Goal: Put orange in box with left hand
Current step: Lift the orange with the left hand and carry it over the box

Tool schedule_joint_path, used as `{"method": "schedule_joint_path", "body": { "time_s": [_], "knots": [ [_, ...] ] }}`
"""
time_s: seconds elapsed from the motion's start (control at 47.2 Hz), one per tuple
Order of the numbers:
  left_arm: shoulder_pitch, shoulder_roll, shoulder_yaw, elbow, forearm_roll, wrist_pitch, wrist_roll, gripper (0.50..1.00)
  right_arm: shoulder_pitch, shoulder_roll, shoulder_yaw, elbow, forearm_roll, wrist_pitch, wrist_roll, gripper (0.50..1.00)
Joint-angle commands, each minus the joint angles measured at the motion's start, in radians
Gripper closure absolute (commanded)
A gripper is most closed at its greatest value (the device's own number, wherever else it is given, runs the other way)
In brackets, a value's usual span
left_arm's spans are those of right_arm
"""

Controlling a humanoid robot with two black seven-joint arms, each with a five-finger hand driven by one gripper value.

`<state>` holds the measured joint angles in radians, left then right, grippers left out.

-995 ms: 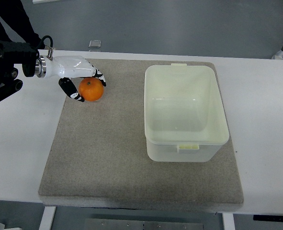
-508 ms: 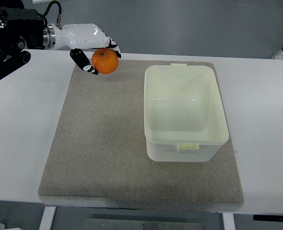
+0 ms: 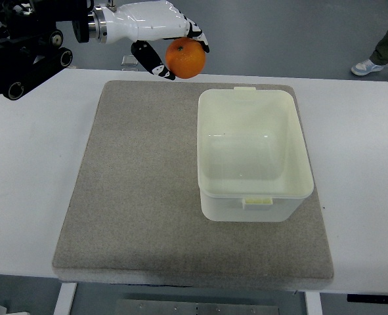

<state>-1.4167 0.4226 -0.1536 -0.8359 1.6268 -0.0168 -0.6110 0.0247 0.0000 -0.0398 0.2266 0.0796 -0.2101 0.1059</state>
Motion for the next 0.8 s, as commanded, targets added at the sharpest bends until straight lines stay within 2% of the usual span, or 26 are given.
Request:
{"method": "schedule_joint_path", "body": {
  "time_s": [0.0, 0.53, 0.784],
  "knots": [
    [-0.011, -0.007, -0.004, -0.035, 0.001, -0.002, 0.000, 1.000, 0.000, 0.000, 0.000, 0.000, 0.000, 0.000, 0.000, 0.556],
    [-0.031, -0.148, -0.007, -0.100, -0.001, 0.000, 0.000, 1.000, 0.000, 0.000, 0.000, 0.000, 0.000, 0.000, 0.000, 0.556],
    [-0.021, -0.156, -0.012, -0.121, -0.001, 0.001, 0.000, 1.000, 0.000, 0.000, 0.000, 0.000, 0.000, 0.000, 0.000, 0.556]
  ]
}}
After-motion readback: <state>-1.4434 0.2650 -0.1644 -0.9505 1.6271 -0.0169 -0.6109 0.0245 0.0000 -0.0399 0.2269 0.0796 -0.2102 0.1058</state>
